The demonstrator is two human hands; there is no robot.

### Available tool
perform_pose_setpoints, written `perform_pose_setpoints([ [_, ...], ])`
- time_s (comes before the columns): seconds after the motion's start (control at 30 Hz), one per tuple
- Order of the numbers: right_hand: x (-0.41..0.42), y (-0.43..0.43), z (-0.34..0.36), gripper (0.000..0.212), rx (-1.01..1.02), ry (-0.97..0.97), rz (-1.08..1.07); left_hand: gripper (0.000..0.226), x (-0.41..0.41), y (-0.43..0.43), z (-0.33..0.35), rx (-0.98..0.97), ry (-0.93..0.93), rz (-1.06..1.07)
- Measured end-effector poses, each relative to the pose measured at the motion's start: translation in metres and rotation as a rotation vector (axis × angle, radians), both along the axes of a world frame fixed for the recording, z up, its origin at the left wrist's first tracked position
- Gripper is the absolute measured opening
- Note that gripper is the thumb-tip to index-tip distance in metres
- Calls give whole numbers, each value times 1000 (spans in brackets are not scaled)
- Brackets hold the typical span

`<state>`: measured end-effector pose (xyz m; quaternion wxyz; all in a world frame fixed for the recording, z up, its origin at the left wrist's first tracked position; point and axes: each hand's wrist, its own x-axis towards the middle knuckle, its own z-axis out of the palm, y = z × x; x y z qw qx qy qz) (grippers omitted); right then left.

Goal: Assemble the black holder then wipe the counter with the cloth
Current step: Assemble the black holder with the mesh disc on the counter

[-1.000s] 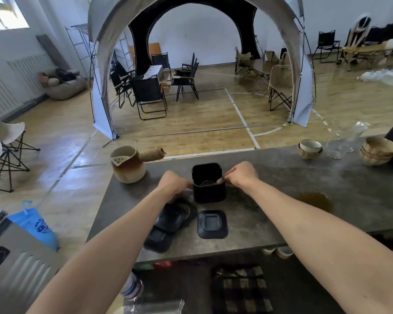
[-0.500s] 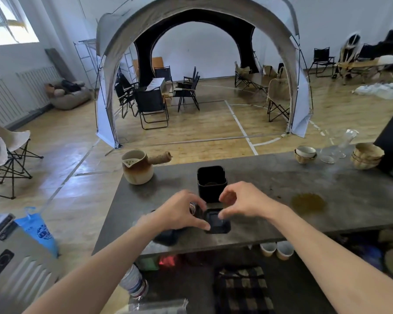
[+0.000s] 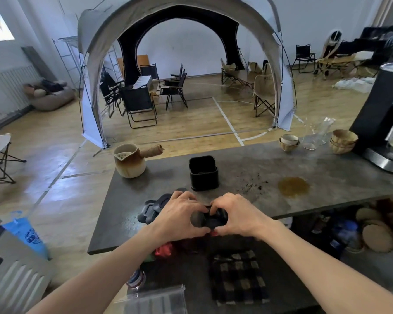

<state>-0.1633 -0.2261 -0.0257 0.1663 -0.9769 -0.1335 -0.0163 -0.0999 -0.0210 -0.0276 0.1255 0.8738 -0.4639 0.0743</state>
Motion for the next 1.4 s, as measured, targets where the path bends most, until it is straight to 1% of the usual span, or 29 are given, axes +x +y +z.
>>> perform_pose_setpoints([
  [0.1, -1, -5, 12, 34, 186, 58, -55, 36, 5, 3, 6, -51, 96, 19],
  [0.17, 6, -9, 16, 25, 319, 38, -111, 20, 11, 2, 9, -113, 163, 57],
  [0.23, 17, -13, 19, 21, 496, 5, -205, 9, 14, -3, 16, -281, 339, 180],
  [0.3, 28, -14, 28, 21, 753, 10, -352, 9, 18, -9, 29, -540, 560, 338],
  [0.33, 33, -13, 34, 21, 903, 34, -433, 12, 23, -11, 34, -644, 682, 415],
  [0.4, 38, -11, 44, 17, 1149, 163, -549, 20, 31, -13, 41, -756, 987, 526],
  [0.43, 41, -10, 47, 15, 1205, 243, -583, 25, 35, -12, 43, -786, 1114, 545],
  [0.47, 44, -10, 48, 12, 1240, 309, -603, 29, 37, -12, 45, -804, 1200, 554],
  [0.5, 47, -10, 50, 10, 1265, 352, -616, 29, 41, -11, 46, -812, 1244, 558],
  [0.6, 64, -13, 61, 8, 1347, 381, -620, 24, 57, -11, 63, -852, 1288, 538],
  [0.7, 87, -18, 83, 10, 1315, 312, -599, 24, 83, -15, 89, -834, 1196, 553],
  [0.8, 113, -25, 94, 15, 1211, 250, -663, 25, 106, -27, 101, -771, 1074, 658],
  [0.9, 133, -32, 84, 16, 1075, 326, -722, 30, 125, -36, 89, -639, 1073, 770],
  [0.97, 140, -35, 70, 17, 1002, 402, -746, 37, 134, -38, 74, -557, 1101, 788],
  [1.07, 146, -38, 51, 18, 897, 493, -767, 28, 139, -38, 56, -473, 1134, 788],
  [1.13, 148, -41, 40, 21, 875, 533, -793, 26, 140, -39, 45, -439, 1147, 793],
  [1.27, 154, -43, 21, 24, 867, 527, -837, 38, 147, -43, 24, -417, 1055, 810],
  [1.4, 158, -44, 15, 33, 764, 460, -791, 47, 153, -43, 14, -416, 940, 827],
])
